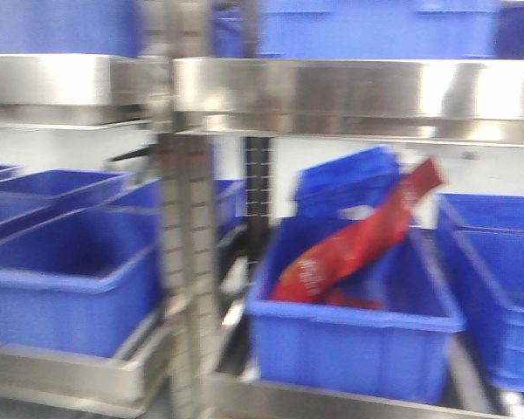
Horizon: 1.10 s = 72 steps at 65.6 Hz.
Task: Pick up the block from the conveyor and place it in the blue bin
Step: 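Drive up to the blue bins on the shelf holding both blocks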
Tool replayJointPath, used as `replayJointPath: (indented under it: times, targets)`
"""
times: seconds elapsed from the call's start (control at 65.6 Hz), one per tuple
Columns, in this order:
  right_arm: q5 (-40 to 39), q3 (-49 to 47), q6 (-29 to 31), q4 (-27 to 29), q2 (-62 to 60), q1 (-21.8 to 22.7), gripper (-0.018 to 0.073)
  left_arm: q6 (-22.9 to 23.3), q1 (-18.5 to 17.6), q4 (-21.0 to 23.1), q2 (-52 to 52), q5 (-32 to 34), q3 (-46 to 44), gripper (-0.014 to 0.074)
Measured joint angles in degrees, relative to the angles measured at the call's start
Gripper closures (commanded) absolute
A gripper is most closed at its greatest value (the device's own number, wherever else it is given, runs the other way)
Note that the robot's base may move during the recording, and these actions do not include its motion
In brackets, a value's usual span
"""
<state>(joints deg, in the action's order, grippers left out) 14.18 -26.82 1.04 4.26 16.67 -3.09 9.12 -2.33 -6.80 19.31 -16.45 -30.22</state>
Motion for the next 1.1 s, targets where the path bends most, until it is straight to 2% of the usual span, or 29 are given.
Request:
replayJointPath:
  times: [1.097]
  targets:
    - [0.0,0.0,0.0,0.0,0.0,0.0,0.0721,0.0,0.0,0.0,0.0,0.0,0.0,0.0707]
